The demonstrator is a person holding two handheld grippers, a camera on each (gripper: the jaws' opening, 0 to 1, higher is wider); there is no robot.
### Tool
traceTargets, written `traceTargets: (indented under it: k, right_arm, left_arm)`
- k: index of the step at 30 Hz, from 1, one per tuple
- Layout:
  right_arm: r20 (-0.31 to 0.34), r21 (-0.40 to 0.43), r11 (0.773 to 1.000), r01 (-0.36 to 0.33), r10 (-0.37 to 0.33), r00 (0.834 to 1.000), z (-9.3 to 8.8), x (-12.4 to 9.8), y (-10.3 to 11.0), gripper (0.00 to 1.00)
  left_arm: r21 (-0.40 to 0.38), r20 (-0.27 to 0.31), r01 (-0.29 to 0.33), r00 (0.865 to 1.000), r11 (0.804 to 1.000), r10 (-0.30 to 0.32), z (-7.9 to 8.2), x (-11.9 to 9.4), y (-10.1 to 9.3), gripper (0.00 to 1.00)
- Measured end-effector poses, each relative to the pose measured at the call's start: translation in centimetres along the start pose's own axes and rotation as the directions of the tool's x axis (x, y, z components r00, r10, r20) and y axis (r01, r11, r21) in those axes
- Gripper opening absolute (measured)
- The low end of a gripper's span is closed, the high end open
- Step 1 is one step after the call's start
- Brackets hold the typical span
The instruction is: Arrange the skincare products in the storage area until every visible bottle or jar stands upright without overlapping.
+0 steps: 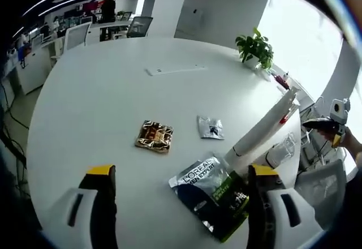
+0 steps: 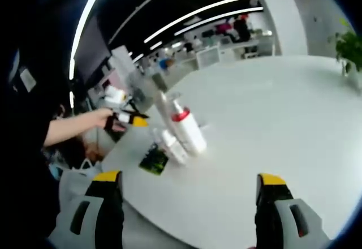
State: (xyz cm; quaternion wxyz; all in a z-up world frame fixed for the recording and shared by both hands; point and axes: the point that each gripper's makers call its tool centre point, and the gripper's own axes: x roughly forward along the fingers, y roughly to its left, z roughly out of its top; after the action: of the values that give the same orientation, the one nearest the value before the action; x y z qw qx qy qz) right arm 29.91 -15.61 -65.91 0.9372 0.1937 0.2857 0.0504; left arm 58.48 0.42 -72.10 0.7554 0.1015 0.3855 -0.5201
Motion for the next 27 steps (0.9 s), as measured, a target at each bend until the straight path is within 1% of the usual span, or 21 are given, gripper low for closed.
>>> traceTargets:
  k: [5, 11, 13, 18, 23, 27]
  right_arm:
    - [-0.009, 0.008, 1.000, 0.003, -0.002, 1.000, -0.2, 0.3, -0.3, 0.99]
    - [-0.009, 0.028, 1.000, 0.010, -0.010, 1.000, -0.5, 0.5, -1.0, 0.99]
    - [-0.012, 0.031, 0.999, 0.010, -0.010, 1.000, -0.6, 0.6, -1.1, 0.99]
    - [-0.026, 0.040, 0.999, 0.006, -0.005, 1.000, -1.1, 1.0, -1.2, 0.99]
    - [-0.037, 0.041, 0.999, 0.007, -0.005, 0.999, -1.3, 1.0, -1.5, 0.99]
    - [-0.037, 0.046, 0.999, 0.012, -0.010, 0.999, -1.3, 1.0, -2.0, 0.99]
  left_arm:
    - [0.014, -0.012, -0.009, 1.000, 1.000, 0.009, 0.0, 1.0, 0.6, 0.88]
    - [0.038, 0.000, -0.027, 1.000, 0.999, 0.027, 0.3, 2.4, 1.3, 0.84]
    - [0.040, 0.000, -0.033, 0.999, 0.999, 0.033, 0.4, 3.0, 1.9, 0.82]
    - [0.034, 0.014, -0.041, 0.999, 0.999, 0.040, 0.7, 4.3, 2.5, 0.81]
    - [0.060, 0.011, -0.063, 0.998, 0.996, 0.063, 0.8, 5.6, 3.4, 0.76]
    - [0.116, -0.008, -0.080, 0.997, 0.990, 0.081, 0.4, 6.6, 3.8, 0.75]
